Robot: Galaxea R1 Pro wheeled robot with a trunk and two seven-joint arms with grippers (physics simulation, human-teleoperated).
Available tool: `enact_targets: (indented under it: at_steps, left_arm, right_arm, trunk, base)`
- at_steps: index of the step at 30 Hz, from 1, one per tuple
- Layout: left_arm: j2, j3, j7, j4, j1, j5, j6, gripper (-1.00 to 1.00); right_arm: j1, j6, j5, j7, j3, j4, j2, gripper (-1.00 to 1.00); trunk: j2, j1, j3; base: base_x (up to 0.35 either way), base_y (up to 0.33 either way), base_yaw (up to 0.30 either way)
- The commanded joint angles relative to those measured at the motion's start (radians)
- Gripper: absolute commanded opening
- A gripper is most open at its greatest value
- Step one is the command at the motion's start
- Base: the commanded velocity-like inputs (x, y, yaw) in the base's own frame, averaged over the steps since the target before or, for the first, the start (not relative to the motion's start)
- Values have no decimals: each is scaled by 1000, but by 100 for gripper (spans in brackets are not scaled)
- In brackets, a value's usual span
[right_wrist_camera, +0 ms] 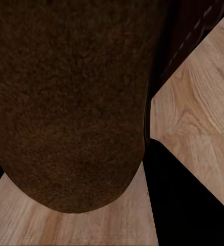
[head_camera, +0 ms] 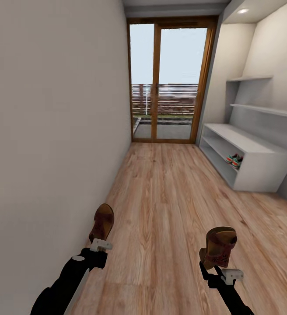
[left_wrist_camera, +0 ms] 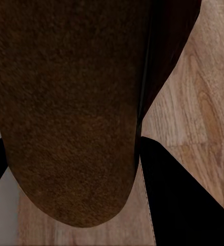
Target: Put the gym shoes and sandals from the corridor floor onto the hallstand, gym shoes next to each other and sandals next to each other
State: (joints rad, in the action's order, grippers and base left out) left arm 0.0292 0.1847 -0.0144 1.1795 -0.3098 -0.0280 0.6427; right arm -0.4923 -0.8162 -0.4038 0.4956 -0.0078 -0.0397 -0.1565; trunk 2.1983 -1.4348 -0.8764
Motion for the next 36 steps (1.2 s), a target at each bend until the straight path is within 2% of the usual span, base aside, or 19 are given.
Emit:
enact_targets:
  at_steps: [1,9,14,36]
  left_arm:
    - [0,0,-1,0,0,-4,0,-100]
    - [0,-1,-1,0,0,-4,0,-100]
    - [0,-1,-2,0,0,-3,0,-100]
    - [0,-1,-2,0,0,-3,0,-100]
  right_arm:
    - [0,0,-1,0,-1,0,0,-100]
    - [0,0,-2,1,-1,0,0,-100]
    - [0,0,-2,1,-1,0,0,-100]
    - [0,0,-1,0,-1,0,0,-100]
  trunk:
    - [0,0,0]
    - [0,0,0]
    - [0,0,2]
    - [0,0,4]
  base:
    - [315,-168,0]
    - [305,-195,-2]
    - [306,-164,-177]
    - [330,-10,-25]
